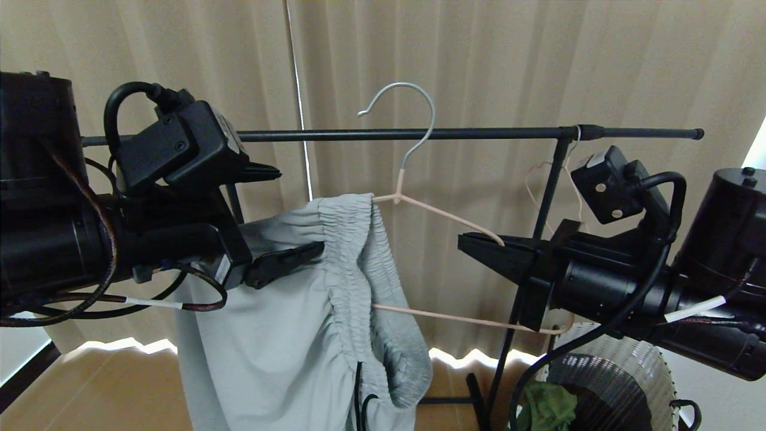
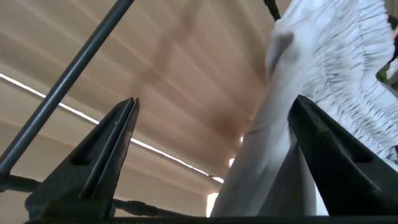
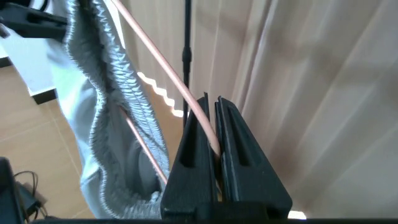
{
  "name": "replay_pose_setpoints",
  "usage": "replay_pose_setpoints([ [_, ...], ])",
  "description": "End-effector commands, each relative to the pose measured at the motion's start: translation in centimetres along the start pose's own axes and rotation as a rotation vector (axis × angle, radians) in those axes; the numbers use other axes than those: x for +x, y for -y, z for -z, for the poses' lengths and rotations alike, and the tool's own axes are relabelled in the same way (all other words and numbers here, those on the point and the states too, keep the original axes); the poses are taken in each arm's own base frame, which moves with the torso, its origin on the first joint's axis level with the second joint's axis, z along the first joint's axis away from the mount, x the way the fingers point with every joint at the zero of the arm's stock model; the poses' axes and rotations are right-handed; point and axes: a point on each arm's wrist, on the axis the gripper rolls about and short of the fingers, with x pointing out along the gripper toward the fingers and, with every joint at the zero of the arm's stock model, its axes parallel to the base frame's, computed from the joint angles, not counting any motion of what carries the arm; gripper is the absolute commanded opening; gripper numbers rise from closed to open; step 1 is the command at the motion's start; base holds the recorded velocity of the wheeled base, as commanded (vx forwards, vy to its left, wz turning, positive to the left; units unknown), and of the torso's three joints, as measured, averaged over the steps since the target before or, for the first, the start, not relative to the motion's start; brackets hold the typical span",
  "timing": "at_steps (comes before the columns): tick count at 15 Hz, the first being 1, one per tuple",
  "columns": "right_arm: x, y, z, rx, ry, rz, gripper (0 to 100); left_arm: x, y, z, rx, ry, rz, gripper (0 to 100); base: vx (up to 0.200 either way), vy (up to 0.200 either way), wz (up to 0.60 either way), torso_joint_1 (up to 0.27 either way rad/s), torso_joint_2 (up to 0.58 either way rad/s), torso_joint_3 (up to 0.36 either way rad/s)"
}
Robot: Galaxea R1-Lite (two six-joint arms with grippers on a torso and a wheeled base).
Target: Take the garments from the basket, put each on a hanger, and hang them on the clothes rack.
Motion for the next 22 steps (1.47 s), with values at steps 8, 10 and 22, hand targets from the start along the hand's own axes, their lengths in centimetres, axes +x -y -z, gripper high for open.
replay_pose_setpoints([
  [8, 0.0, -0.5, -0.6, -0.010, 0.054, -0.041, 0, 0.0, 0.1, 0.1, -0.001, -0.004, 0.004, 0, 0.000, 0.000, 0.00, 0.000, 0.00, 0.000],
  [10, -0.1, -0.4, -0.6, -0.011, 0.057, -0.040, 0, 0.0, 0.2, 0.2, -0.004, -0.008, 0.004, 0, 0.000, 0.000, 0.00, 0.000, 0.00, 0.000],
  [22, -0.2, -0.1, 0.6, -0.050, 0.015, -0.018, 100, 0.0, -1.1, 1.6, -0.256, -0.218, -0.306, 0, 0.000, 0.000, 0.00, 0.000, 0.00, 0.000],
])
